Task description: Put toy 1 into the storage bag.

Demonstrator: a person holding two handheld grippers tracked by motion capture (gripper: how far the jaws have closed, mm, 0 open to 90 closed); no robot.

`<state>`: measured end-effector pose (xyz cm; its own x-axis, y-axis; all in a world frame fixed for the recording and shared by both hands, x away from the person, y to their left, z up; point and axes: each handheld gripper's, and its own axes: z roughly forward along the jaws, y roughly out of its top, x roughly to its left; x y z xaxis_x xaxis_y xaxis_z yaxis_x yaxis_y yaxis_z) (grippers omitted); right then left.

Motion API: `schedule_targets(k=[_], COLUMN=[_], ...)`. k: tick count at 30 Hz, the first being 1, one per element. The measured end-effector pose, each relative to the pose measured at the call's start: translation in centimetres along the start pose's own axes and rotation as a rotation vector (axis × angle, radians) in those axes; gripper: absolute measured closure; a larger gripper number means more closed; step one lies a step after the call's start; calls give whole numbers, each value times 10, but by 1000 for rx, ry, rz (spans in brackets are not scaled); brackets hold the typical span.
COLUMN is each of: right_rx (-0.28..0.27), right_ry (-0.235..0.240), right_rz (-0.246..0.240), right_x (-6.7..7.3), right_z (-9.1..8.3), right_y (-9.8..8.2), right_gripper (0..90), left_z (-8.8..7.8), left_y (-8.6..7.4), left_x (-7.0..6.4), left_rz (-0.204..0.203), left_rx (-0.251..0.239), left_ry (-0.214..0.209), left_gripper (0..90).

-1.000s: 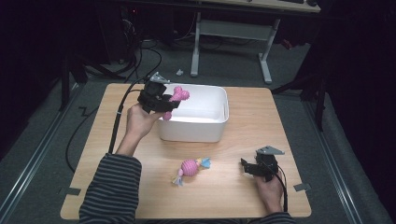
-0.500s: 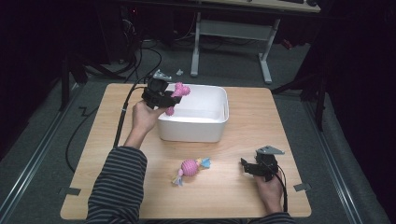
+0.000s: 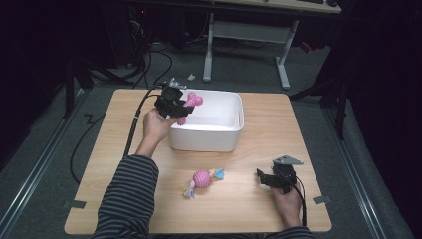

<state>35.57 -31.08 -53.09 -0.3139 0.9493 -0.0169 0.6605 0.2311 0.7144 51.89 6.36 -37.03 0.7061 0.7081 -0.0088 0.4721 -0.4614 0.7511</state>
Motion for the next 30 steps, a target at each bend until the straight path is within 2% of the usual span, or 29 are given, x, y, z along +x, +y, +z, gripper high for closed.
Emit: schedule_targets(k=[2, 6, 9, 17, 21, 30], right_rx=[0, 0, 0, 0, 0, 0], right_ry=[0, 0, 0, 1, 1, 0], right_rz=[0, 0, 0, 0, 0, 0], right_x=[0, 0, 0, 0, 0, 0], right_z=[0, 0, 0, 0, 0, 0], right_y=[0, 0, 0, 0, 0, 0], right_gripper=[238, 238, 238, 238, 238, 238], left_z=[1, 9, 13, 14, 16, 19], left_y=[0, -1, -2, -4, -9, -14], left_x=[0, 5, 4, 4, 7, 10], left_rz=[6, -29, -25, -16, -38, -51], left_rx=[4, 10, 29, 32, 33, 46], left_ry=[-2, -28, -23, -6, -7, -6], left_gripper=[594, 592, 592, 589, 588, 585])
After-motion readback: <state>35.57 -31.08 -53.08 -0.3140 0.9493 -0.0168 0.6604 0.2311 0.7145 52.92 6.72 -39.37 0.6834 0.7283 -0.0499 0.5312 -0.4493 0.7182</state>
